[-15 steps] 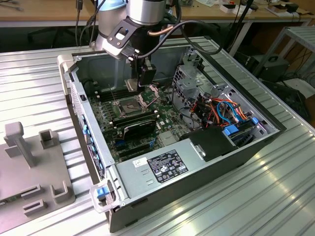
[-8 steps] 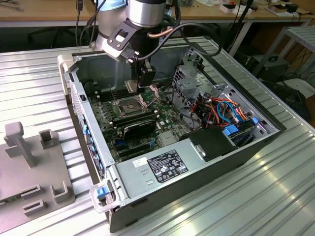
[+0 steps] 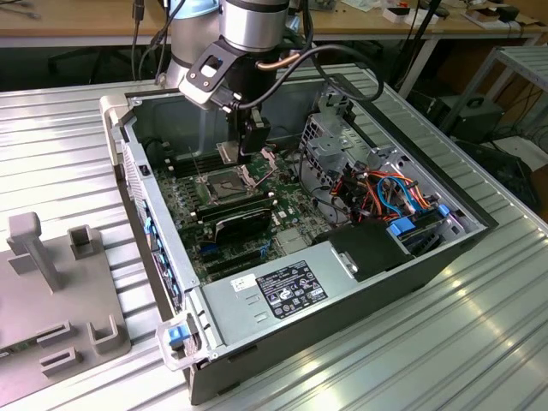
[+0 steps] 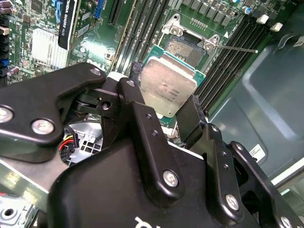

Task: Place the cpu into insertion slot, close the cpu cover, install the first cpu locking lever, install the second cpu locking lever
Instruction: 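Place the cpu into insertion slot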

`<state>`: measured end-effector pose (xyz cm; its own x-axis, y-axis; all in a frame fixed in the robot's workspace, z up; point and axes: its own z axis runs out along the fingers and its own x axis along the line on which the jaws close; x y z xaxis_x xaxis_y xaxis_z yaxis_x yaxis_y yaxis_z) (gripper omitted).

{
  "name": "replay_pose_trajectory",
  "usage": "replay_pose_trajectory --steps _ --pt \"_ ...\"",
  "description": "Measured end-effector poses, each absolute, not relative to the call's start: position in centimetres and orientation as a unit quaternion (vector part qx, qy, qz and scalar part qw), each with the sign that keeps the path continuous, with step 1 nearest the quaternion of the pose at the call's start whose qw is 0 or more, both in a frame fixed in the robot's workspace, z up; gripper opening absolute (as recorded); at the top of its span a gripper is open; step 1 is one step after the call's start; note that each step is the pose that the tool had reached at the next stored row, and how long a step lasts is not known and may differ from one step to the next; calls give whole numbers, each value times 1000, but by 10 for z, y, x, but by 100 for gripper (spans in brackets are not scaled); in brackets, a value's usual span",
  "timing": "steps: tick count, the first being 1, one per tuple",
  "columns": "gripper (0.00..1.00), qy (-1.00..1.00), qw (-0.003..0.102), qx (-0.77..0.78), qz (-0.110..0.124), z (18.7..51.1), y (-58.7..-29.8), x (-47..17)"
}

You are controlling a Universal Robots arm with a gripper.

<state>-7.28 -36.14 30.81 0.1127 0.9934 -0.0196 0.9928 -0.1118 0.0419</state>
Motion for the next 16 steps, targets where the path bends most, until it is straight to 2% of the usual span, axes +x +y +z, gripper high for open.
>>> replay_pose_trajectory --steps 16 --pt "55 666 22 746 7 303 -361 -73"
